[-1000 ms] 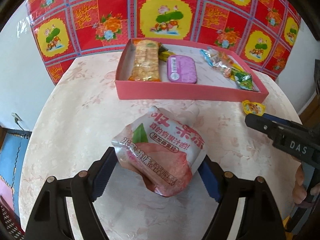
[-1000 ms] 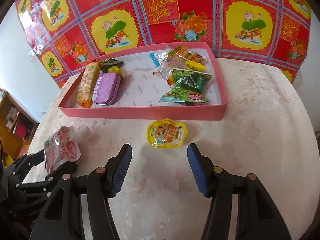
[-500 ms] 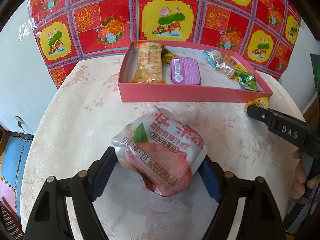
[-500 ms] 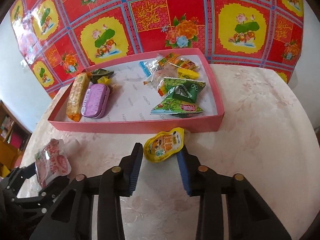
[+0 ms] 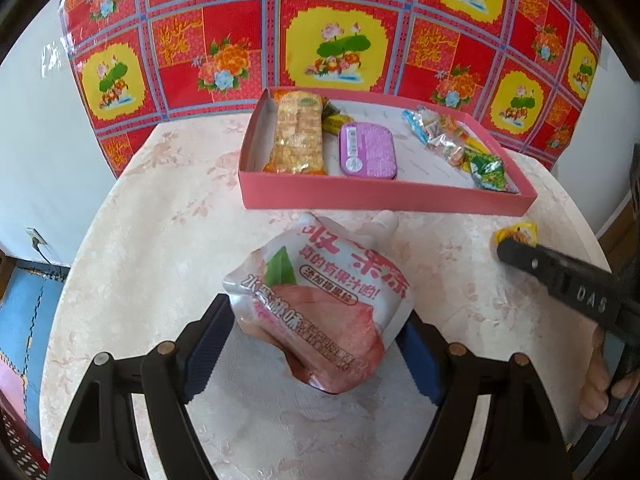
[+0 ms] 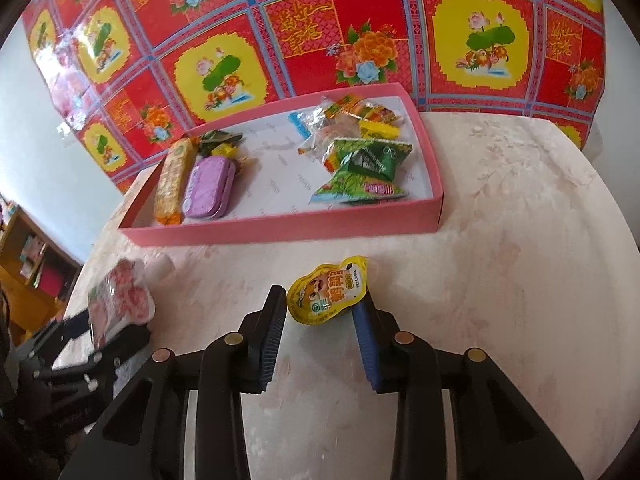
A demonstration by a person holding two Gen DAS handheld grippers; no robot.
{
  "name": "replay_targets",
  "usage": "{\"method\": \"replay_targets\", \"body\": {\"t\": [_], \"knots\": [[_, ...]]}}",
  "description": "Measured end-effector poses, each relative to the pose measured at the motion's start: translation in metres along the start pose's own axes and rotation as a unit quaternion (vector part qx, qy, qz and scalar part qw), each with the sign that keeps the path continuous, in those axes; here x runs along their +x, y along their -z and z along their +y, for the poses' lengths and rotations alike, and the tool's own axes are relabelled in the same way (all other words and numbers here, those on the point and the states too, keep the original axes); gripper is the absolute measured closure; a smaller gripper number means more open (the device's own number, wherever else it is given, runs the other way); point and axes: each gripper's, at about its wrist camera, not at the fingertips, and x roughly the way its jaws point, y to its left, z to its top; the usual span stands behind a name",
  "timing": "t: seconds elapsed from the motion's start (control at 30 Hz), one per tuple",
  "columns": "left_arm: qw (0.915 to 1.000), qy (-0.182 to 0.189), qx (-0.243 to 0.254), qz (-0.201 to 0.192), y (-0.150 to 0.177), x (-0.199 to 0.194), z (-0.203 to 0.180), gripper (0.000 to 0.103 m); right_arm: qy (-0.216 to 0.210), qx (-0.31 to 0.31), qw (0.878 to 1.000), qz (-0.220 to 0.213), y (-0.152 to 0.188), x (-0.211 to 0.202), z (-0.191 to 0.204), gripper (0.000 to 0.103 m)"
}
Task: Organize snacks
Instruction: 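Carry the pink pouch with left tool while right tool carries jelly cup into box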
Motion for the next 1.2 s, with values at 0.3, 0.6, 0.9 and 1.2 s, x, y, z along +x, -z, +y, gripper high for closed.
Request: {"method": "replay_targets", "body": {"t": [0.3, 0.6, 0.9, 1.2], "knots": [[0.9996, 0.004, 0.006, -0.027, -0.020, -0.020, -0.007, 0.020, -0.013, -0.009, 1.000, -0.016, -0.006, -0.023, 0.001, 0.068], [0.9989, 0.007, 0.019, -0.042, -0.044, -0.028, -0.015, 0.020, -0.023, -0.009, 0.999, -0.033, -0.031, -0.035, 0.001, 0.068], [0.9977, 0.011, 0.041, -0.052, -0.074, -0.014, -0.035, 0.020, -0.031, -0.013, 0.999, -0.042, -0.054, -0.031, 0.002, 0.068], [0.9977, 0.020, 0.051, -0.040, -0.103, 0.021, -0.053, 0.020, -0.042, -0.009, 0.998, -0.036, -0.069, -0.013, 0.001, 0.068]]}}
